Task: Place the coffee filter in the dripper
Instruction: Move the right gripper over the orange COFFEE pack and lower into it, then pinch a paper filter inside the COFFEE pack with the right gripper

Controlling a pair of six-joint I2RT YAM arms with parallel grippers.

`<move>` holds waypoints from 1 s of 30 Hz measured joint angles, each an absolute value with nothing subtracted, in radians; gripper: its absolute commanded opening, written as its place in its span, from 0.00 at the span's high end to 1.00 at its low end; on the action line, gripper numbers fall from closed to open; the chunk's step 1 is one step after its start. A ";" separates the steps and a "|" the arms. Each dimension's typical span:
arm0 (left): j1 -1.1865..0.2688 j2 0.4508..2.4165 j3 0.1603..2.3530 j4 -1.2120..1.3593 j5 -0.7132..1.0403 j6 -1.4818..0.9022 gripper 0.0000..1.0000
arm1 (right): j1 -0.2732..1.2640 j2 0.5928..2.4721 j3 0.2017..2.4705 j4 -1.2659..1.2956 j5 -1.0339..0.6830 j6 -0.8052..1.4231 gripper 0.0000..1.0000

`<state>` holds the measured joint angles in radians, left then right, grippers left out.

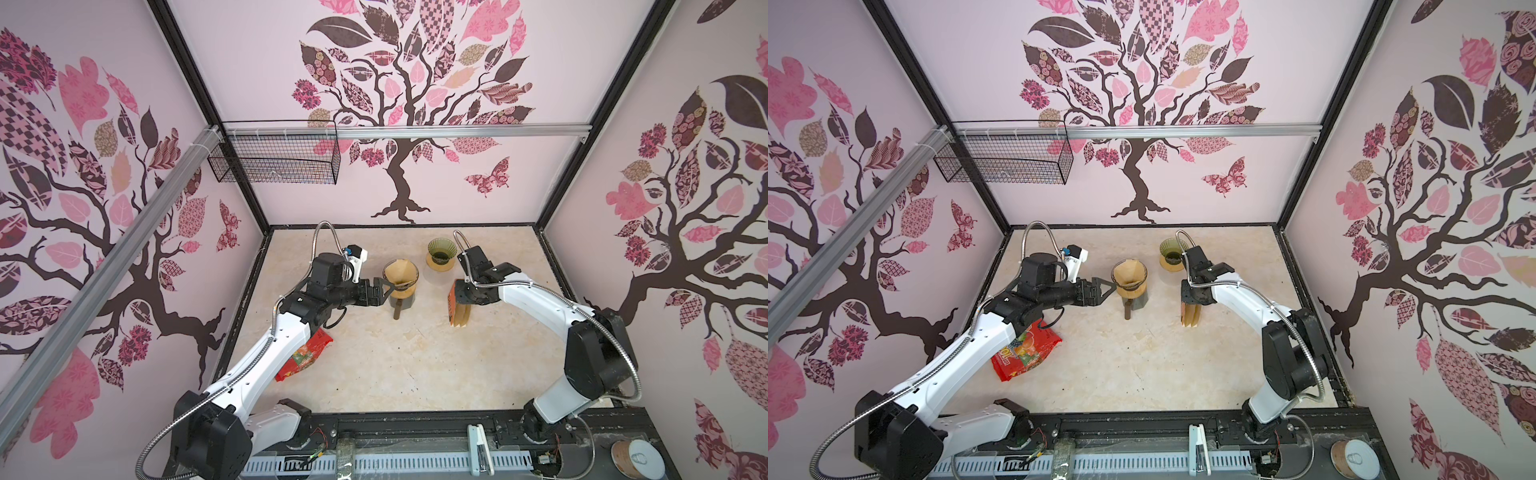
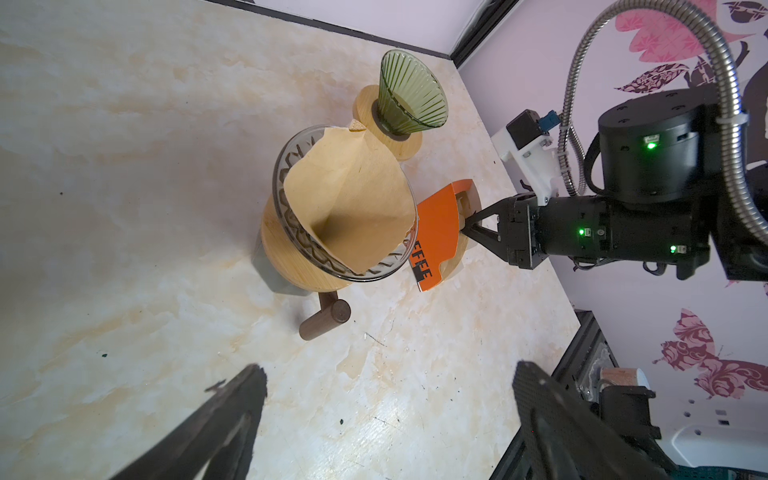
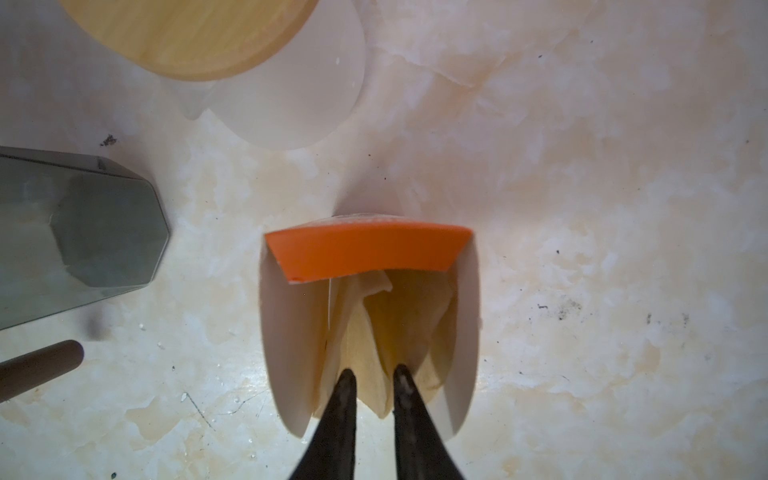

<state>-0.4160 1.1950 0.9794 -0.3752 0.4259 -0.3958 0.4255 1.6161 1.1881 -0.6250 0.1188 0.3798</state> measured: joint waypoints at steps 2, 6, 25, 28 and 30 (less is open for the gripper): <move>-0.416 1.195 0.979 -0.375 0.426 -0.396 0.04 | 0.426 1.618 1.197 -0.624 0.116 0.380 0.79; -0.416 1.195 0.979 -0.375 0.423 -0.396 0.04 | 0.429 1.628 1.219 -0.623 0.112 0.380 0.79; -0.420 1.195 0.979 -0.375 0.423 -0.397 0.04 | 0.431 1.660 1.213 -0.594 0.089 0.377 0.79; -0.420 1.195 0.978 -0.374 0.423 -0.397 0.04 | 0.431 1.662 1.198 -0.585 0.084 0.377 0.79; -0.420 1.195 0.973 -0.372 0.423 -0.399 0.04 | 0.431 1.668 1.191 -0.581 0.082 0.377 0.80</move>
<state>-0.4198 1.1950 0.9730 -0.3717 0.4229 -0.3988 0.4309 1.6680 1.1912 -0.5808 0.0822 0.3767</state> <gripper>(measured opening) 0.958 0.207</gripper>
